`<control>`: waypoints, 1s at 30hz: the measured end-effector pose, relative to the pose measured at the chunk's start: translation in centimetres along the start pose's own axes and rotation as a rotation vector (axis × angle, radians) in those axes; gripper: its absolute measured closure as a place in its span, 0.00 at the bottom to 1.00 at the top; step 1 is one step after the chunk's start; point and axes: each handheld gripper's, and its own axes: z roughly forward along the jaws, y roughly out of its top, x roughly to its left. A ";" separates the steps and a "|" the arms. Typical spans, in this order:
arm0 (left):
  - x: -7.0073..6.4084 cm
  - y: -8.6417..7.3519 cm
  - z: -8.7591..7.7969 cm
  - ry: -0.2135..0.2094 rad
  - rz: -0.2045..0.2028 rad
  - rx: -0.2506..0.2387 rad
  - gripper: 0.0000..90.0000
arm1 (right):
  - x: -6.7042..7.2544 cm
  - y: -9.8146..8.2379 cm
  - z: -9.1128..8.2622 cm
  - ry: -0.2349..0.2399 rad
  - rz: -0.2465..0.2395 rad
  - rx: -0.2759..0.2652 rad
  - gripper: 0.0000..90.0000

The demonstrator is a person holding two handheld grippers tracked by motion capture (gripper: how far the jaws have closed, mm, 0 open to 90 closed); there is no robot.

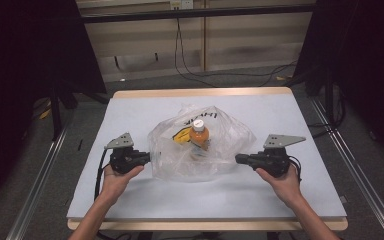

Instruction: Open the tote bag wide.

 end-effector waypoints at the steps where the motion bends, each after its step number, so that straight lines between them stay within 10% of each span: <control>1: -0.3 0.0 -0.3 -0.002 0.002 -0.006 1.00 | 0.0 0.1 -0.4 -0.005 0.003 -0.006 1.00; 12: -0.3 1.0 -3.9 0.064 0.010 -0.084 1.00 | -0.9 1.6 -3.7 -0.068 0.003 -0.083 1.00; 30: -3.4 7.2 -2.2 -0.023 0.151 -0.169 1.00 | -0.8 9.1 1.4 0.001 -0.087 -0.083 1.00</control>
